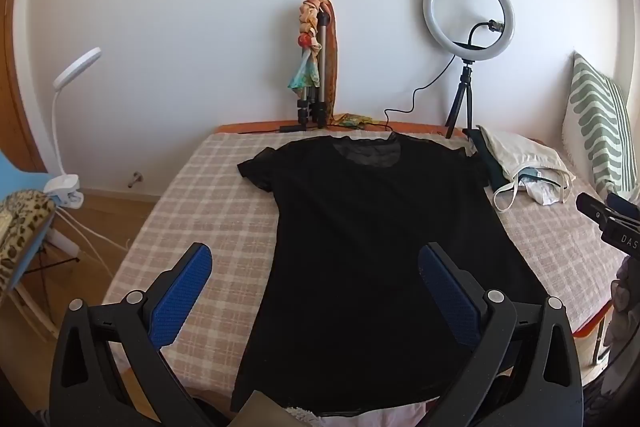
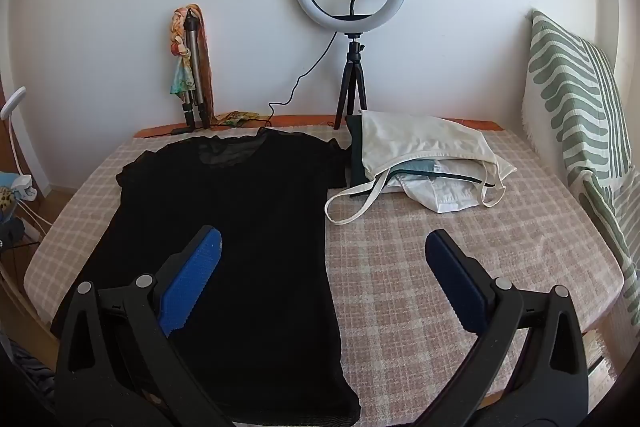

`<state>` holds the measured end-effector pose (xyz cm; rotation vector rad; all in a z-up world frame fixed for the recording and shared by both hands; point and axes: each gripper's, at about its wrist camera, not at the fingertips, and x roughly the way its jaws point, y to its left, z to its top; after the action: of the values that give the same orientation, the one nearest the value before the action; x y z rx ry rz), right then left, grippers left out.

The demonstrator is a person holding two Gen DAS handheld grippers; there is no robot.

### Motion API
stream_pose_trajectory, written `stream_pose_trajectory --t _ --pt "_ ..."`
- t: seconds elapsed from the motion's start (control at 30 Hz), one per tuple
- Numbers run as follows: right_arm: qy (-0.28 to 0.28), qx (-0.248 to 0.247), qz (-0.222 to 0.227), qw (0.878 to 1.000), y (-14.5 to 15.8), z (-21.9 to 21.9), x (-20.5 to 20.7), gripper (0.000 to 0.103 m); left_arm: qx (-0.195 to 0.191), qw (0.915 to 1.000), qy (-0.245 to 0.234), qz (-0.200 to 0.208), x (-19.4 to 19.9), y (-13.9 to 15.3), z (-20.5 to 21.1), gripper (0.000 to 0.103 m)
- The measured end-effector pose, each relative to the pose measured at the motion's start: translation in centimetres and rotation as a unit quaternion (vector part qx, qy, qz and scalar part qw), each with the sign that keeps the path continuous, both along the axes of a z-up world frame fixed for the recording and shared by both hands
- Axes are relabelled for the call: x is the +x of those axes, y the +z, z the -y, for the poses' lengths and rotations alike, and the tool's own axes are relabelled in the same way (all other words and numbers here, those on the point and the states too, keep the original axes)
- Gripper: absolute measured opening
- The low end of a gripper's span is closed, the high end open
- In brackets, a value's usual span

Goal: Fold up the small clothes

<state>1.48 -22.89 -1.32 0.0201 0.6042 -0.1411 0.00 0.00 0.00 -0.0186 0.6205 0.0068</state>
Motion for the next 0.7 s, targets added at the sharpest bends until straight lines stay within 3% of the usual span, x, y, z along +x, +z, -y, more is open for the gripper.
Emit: stream_pose_trajectory --t 0.7 --pt "0.0 0.006 0.001 1.0 0.1 0.2 -0.1 0.103 0.009 0.9999 -0.005 0.005 -0.1 0.4 0.4 0.103"
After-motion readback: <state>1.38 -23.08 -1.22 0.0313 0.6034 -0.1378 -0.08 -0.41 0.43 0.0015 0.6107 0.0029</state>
